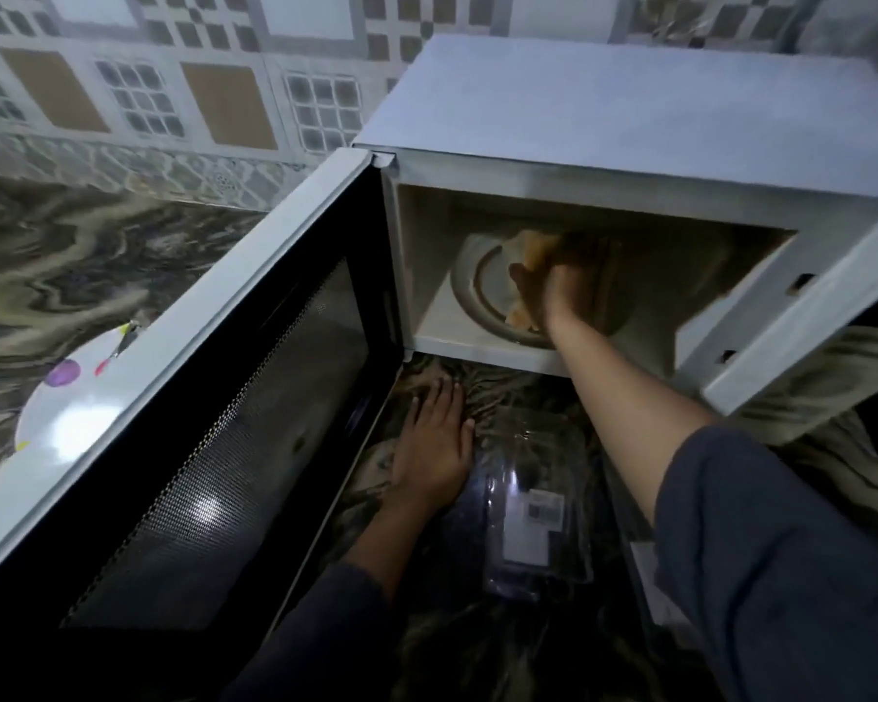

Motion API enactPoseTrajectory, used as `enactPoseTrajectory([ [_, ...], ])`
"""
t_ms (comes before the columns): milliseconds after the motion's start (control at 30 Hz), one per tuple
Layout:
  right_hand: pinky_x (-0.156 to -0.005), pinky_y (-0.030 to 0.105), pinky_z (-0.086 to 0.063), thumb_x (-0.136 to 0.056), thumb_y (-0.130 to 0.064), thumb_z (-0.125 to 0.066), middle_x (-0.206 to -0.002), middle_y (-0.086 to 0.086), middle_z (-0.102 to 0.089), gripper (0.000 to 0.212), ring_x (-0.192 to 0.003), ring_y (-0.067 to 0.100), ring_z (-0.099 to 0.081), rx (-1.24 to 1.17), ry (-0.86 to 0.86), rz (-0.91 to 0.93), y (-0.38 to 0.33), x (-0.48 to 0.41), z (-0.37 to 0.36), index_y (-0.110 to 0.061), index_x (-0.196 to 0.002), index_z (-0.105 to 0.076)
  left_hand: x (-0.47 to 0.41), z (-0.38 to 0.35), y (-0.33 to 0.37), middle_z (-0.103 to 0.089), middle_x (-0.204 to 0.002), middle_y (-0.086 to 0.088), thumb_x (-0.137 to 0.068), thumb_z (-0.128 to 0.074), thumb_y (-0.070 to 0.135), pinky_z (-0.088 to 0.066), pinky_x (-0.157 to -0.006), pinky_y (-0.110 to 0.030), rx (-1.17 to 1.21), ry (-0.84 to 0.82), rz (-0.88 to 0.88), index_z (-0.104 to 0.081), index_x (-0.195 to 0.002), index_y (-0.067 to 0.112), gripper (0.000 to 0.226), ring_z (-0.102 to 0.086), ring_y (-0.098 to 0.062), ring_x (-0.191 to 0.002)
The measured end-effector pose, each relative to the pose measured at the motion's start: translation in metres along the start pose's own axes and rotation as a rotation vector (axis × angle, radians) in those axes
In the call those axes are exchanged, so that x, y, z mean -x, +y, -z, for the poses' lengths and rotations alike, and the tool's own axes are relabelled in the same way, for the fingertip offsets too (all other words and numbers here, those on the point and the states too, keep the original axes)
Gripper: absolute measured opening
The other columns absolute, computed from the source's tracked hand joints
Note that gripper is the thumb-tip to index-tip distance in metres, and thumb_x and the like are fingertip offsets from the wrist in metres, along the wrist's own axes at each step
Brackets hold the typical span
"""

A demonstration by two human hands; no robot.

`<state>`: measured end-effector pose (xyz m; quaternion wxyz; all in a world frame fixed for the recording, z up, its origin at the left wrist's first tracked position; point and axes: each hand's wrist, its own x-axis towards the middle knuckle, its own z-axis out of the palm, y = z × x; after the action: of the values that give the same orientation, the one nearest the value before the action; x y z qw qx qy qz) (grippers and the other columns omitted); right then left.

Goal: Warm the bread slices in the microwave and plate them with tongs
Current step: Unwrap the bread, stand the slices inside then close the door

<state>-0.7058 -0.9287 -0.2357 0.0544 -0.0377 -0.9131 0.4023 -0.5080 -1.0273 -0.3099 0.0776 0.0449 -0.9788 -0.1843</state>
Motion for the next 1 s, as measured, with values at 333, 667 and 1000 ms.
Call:
enactPoseTrajectory([
  [333, -0.111, 0.029, 0.004, -0.096, -0.031, -0.041, -0.156, 0.017, -0.011, 0.067, -0.144, 0.029, -0.008, 0.238, 0.072, 0.136, -0.031, 0.030, 0.022, -0.005, -0.149, -0.007, -0.002, -0.002, -0.003, -0.054, -0.136, -0.008, -0.088, -0.035, 0.033, -0.025, -0.106, -0.044, -0.099, 0.013, 0.013, -0.052, -0.131, 0.008, 0.052, -0.050, -0.020, -0.127],
  [667, -0.114, 0.037, -0.016, -0.087, -0.033, -0.059, -0.147, 0.017, -0.034, 0.071, -0.137, 0.034, -0.030, 0.140, 0.059, 0.086, -0.041, 0.033, 0.025, -0.010, -0.144, -0.023, -0.003, 0.000, -0.002, -0.037, -0.149, -0.009, -0.089, -0.024, 0.038, -0.005, -0.112, -0.036, -0.016, 0.033, -0.003, -0.037, -0.141, 0.009, 0.061, -0.031, -0.021, -0.140],
  [1000, -0.086, 0.031, -0.048, -0.090, -0.015, -0.056, -0.125, 0.008, -0.053, 0.035, -0.110, 0.018, -0.052, -0.056, 0.057, 0.059, -0.028, 0.090, 0.074, -0.012, -0.123, -0.047, 0.002, 0.006, -0.002, -0.032, -0.151, -0.011, -0.094, -0.042, 0.026, -0.015, -0.115, -0.029, 0.173, 0.049, 0.014, -0.037, -0.142, 0.010, 0.051, -0.026, -0.023, -0.141],
])
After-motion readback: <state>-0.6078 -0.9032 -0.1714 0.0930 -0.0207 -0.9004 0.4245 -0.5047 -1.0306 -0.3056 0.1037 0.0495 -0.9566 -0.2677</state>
